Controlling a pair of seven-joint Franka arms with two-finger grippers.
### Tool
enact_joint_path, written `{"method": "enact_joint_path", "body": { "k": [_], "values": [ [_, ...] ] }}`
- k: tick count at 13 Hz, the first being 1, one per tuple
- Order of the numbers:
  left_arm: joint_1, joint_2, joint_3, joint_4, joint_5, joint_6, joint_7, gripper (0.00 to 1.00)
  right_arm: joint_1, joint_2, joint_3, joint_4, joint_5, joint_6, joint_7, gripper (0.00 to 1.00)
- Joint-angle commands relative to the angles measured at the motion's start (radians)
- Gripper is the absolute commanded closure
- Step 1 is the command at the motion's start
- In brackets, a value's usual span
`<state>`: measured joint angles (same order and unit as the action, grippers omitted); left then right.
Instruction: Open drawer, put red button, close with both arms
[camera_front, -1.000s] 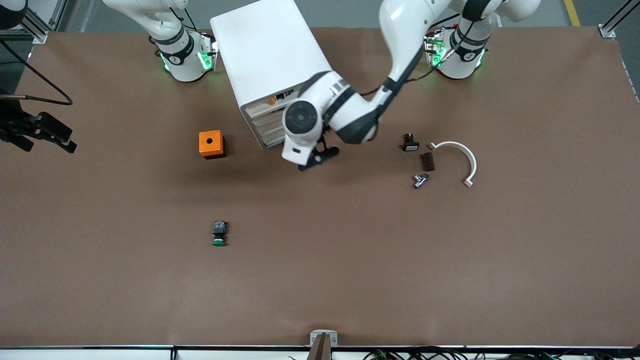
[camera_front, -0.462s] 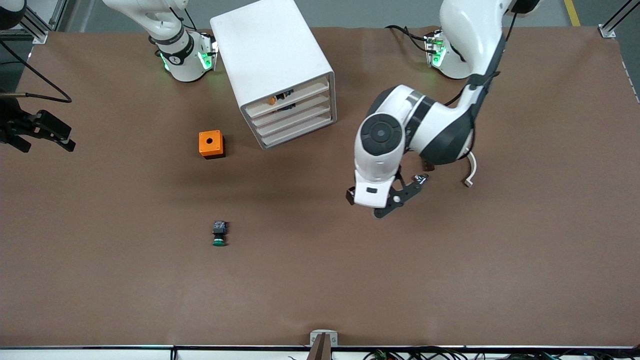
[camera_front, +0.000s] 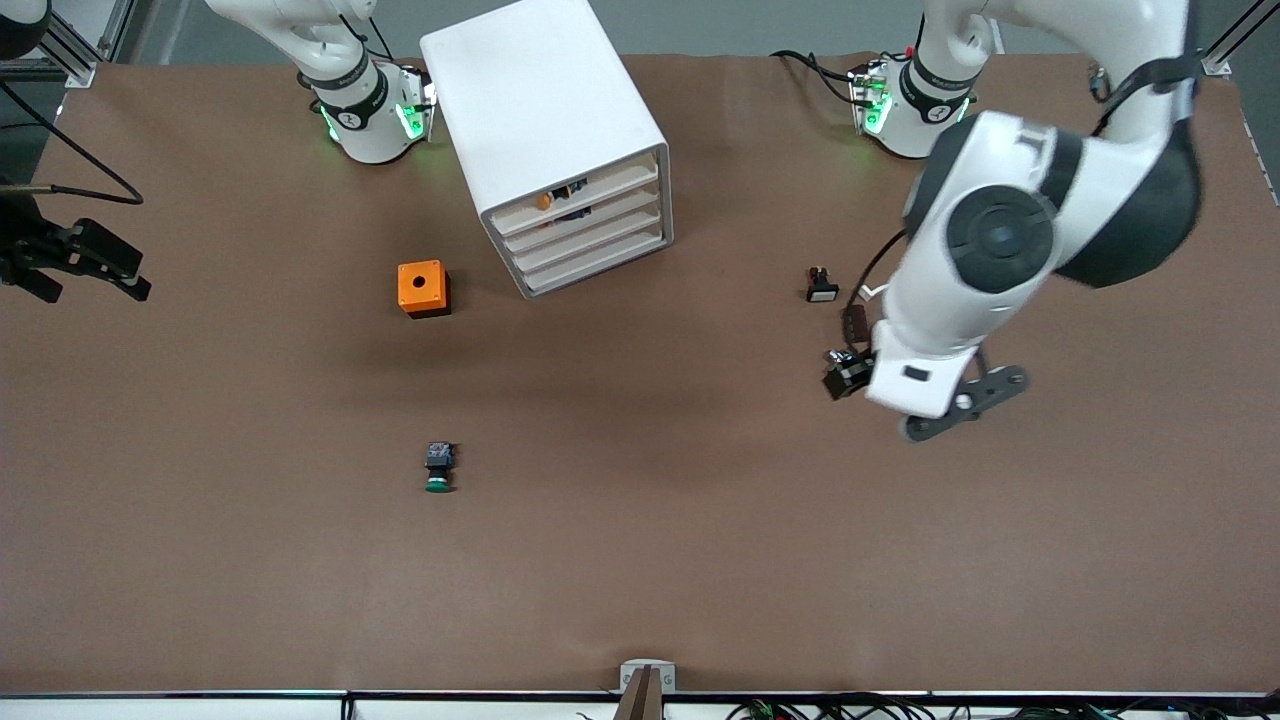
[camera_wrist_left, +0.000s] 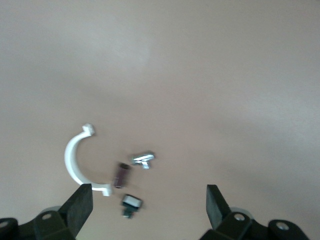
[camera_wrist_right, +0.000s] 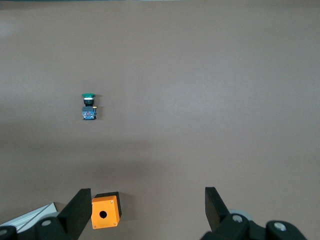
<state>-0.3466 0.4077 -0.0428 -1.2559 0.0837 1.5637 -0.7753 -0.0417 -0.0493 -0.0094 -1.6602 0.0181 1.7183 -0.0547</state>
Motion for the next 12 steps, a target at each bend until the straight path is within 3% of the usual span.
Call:
{"method": "enact_joint_path", "body": {
  "k": [1, 3, 8, 12],
  "values": [
    [0.081, -0.084, -0.011, -0.025, 0.016, -0.057, 0.163, 0.00, -0.011, -0.006, 0.008, 0.011, -0.015, -0.012, -0.016, 0.00],
    [0.119, -0.113, -0.009, -0.025, 0.018, -0.141, 0.293, 0.00, -0.011, -0.004, 0.008, 0.028, -0.015, -0.014, -0.019, 0.00],
    [0.254, -0.222, -0.046, -0.080, -0.008, -0.154, 0.442, 0.00, -0.012, -0.006, 0.008, 0.020, -0.015, -0.016, -0.014, 0.00],
    [0.389, -0.442, -0.066, -0.362, -0.084, 0.022, 0.597, 0.00, -0.021, -0.006, 0.006, 0.019, -0.015, -0.025, -0.016, 0.00]
  ]
}}
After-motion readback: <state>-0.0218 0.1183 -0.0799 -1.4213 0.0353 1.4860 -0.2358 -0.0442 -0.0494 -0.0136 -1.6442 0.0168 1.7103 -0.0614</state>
